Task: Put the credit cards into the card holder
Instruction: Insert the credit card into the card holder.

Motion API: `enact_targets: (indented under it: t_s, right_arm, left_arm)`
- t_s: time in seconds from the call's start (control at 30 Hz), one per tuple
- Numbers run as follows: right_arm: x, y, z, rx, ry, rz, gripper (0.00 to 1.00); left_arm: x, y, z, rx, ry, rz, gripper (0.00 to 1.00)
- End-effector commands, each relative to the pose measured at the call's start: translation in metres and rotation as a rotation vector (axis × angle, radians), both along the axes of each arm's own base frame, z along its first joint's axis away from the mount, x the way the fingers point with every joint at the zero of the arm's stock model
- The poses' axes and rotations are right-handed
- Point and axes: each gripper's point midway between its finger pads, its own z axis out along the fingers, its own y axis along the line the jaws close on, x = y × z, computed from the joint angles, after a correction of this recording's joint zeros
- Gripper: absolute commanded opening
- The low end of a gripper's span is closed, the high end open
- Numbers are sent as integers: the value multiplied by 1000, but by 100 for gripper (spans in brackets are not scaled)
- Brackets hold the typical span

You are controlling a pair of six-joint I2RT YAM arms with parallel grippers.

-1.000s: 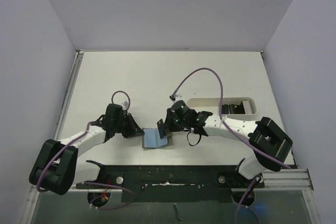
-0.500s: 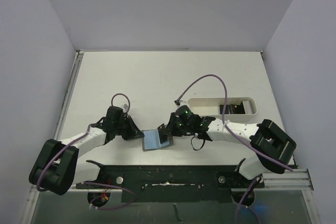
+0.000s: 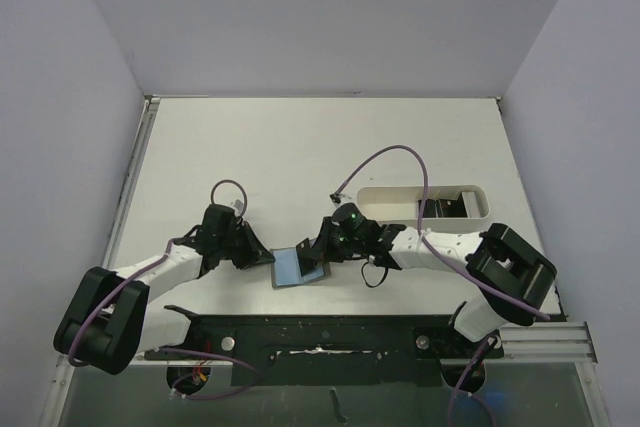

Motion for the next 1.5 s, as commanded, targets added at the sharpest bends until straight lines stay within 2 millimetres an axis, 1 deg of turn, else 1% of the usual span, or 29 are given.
enact_targets:
  t_s: [0.0, 0.1, 0.23, 0.37, 0.7, 0.93, 1.1, 1.2, 1.47]
  right_arm:
    - [-2, 3, 1, 1, 5, -4, 1]
    - [-2, 3, 1, -2, 5, 0, 1]
    - [-6, 11, 1, 34, 4, 44, 2]
    - [-9, 14, -4, 34, 26, 66, 2]
    - [-14, 8, -13, 13, 50, 65, 2]
    - [-11, 9, -17, 19, 58, 33, 2]
    - [-11, 12, -23, 18, 82, 23, 8]
    - [-13, 10, -25, 0, 86, 15, 12]
    - [-12, 0, -25, -94, 56, -6, 27]
  left_arm:
    - [1, 3, -1, 18, -20, 15, 0]
    - [0, 4, -2, 21, -19, 19, 0]
    - [-1, 5, -4, 25, -15, 25, 0]
    - [-2, 6, -7, 26, -9, 26, 0]
    - [-3, 9, -6, 42, -11, 30, 0]
    - [-4, 8, -6, 26, -6, 45, 0]
    - [-4, 7, -5, 2, -15, 74, 0]
    - [-3, 8, -4, -3, -19, 87, 0]
    - [-3, 10, -2, 2, -28, 97, 0]
